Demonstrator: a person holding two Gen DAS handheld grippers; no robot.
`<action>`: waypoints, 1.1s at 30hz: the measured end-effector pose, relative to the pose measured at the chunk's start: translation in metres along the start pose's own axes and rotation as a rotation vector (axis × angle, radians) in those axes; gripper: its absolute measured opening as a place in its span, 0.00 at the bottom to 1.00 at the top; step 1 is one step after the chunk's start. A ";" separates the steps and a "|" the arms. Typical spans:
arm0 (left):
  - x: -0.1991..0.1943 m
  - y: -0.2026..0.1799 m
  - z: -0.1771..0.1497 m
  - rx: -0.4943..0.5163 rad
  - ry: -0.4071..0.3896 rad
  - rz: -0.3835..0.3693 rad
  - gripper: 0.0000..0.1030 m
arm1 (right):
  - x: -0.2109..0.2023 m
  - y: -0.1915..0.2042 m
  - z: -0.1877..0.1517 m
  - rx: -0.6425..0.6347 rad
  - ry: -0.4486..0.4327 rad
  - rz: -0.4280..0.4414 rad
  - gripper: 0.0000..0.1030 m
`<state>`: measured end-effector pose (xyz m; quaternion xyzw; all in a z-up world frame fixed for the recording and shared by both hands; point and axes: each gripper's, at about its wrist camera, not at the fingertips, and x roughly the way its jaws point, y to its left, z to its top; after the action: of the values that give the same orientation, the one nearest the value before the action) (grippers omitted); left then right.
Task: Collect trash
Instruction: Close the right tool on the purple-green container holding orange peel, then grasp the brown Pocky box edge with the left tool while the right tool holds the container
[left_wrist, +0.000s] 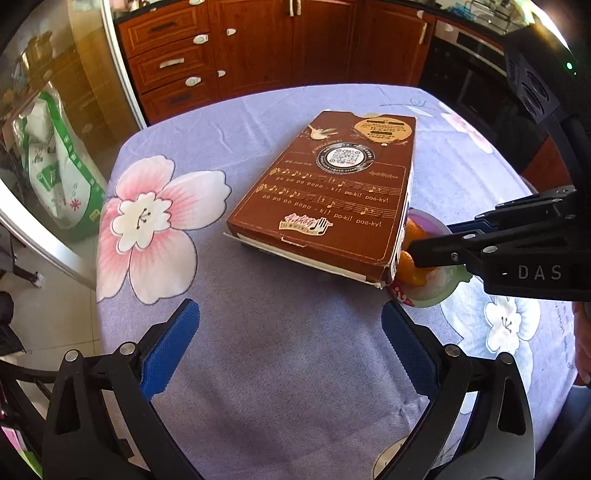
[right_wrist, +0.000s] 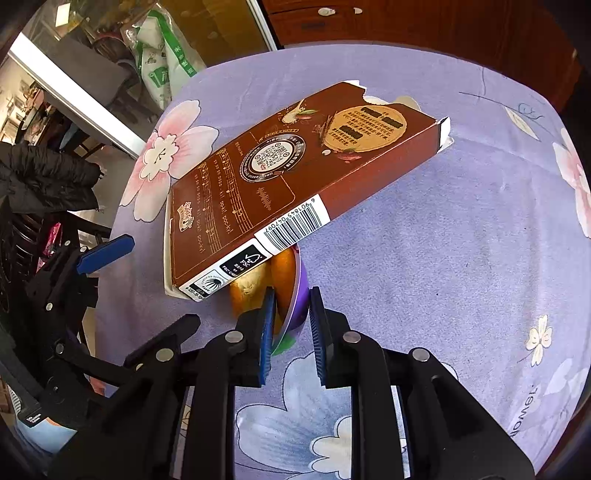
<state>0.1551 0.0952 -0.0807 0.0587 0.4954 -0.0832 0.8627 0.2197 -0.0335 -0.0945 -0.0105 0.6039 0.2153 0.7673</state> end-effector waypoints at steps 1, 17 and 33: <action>0.000 -0.004 0.003 0.019 -0.011 0.022 0.96 | 0.000 -0.001 0.000 0.001 0.001 0.004 0.17; 0.023 -0.065 0.016 0.404 -0.153 0.205 0.95 | -0.006 -0.036 0.005 0.022 -0.006 0.027 0.17; -0.002 -0.038 0.053 0.157 -0.178 -0.020 0.37 | -0.020 -0.062 0.005 0.068 -0.026 0.087 0.32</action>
<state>0.1912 0.0482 -0.0533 0.1137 0.4092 -0.1352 0.8952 0.2423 -0.0945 -0.0894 0.0448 0.6008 0.2279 0.7649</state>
